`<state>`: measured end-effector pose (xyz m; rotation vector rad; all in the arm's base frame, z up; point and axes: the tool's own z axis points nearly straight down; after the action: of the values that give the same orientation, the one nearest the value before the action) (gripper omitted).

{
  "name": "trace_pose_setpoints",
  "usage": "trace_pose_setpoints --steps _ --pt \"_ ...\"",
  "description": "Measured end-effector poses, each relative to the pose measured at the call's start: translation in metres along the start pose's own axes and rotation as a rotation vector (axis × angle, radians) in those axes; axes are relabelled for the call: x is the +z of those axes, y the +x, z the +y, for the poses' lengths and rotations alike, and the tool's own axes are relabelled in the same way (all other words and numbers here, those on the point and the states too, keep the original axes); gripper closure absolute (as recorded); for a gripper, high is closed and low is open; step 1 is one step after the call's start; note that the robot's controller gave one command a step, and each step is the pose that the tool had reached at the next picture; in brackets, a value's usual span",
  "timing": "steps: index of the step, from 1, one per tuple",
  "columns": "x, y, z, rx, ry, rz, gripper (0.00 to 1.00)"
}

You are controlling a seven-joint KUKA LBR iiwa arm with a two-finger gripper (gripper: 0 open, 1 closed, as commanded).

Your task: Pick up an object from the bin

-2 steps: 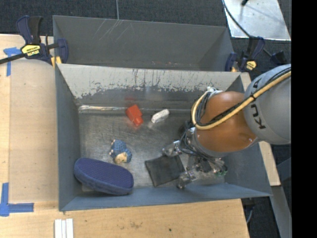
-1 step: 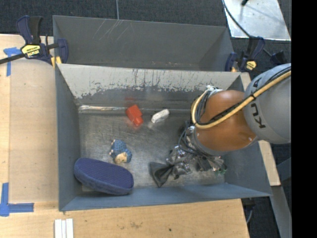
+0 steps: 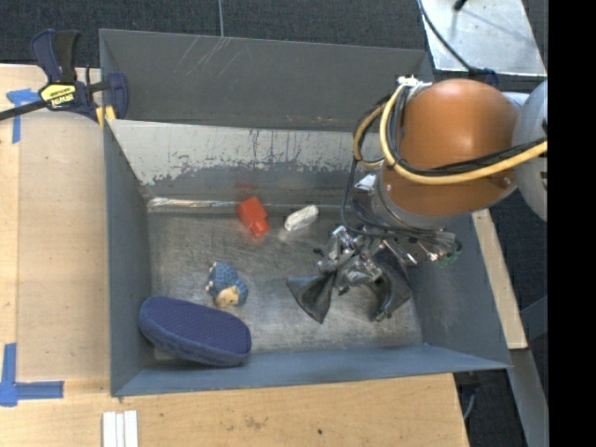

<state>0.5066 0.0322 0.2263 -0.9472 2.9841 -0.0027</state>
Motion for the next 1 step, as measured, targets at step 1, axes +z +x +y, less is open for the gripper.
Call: trace_pose_setpoints --steps 1 --pt "0.0033 0.0018 0.0 0.004 -0.004 0.007 0.0"
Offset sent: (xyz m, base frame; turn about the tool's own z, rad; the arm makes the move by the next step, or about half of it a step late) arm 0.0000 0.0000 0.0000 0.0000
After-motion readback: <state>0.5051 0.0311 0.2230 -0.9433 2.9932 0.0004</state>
